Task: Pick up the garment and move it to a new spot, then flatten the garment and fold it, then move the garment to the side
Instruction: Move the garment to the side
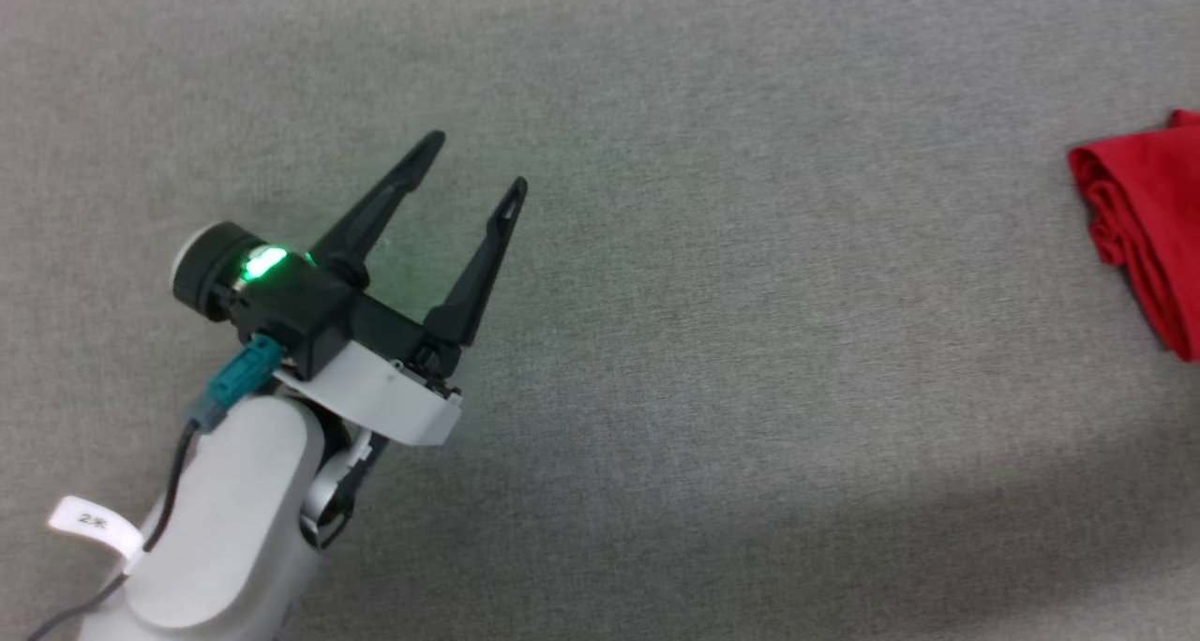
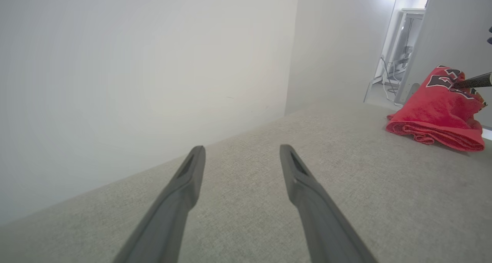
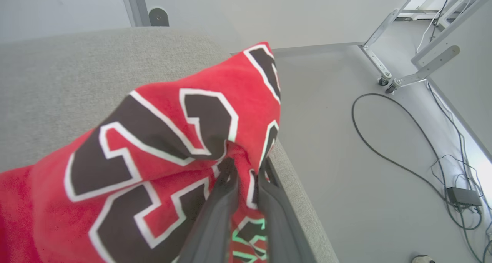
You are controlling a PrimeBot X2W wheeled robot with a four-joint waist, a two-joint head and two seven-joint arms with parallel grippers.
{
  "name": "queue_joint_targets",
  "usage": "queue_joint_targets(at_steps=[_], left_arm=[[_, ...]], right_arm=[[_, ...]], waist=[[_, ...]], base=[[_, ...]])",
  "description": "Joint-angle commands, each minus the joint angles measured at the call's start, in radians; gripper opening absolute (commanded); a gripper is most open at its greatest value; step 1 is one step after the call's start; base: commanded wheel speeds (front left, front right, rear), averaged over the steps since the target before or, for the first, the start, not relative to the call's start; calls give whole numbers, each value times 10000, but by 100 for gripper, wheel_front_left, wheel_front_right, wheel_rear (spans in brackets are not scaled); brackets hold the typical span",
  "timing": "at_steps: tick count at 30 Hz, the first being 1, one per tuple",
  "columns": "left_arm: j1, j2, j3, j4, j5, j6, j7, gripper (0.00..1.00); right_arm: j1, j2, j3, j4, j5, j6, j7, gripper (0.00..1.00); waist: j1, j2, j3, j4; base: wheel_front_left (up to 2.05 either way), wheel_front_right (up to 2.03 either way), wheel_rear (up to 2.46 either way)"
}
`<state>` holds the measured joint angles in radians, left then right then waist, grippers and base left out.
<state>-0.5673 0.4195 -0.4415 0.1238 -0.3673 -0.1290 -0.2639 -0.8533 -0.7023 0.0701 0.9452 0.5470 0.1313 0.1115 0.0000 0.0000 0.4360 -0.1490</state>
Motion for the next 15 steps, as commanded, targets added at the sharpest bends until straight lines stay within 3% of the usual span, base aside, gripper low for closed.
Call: queue_joint_targets(at_steps=[1,12,13,15], left_arm=[[-122,66,20,7,0,-20,4,100],[-174,121,113,-10,62,-20,4,100],[-176,114,109,7,57,-20,4,100],[-195,106,109,44,37,-20,4,100]], right_arm=[[-158,-100,126,167,-137,-11,-115,0],[-789,18,589,1609,-246,-11,-964,0],[-821,30,647,1686,-242,-11,-1014,20],[-865,54,765,1804,-222,-11,-1117,84]], waist=[[0,0,149,113],[0,0,366,158],[0,0,356,143],[0,0,334,107]], base=[[0,0,0],[0,0,0],[0,0,0],[0,0,0]])
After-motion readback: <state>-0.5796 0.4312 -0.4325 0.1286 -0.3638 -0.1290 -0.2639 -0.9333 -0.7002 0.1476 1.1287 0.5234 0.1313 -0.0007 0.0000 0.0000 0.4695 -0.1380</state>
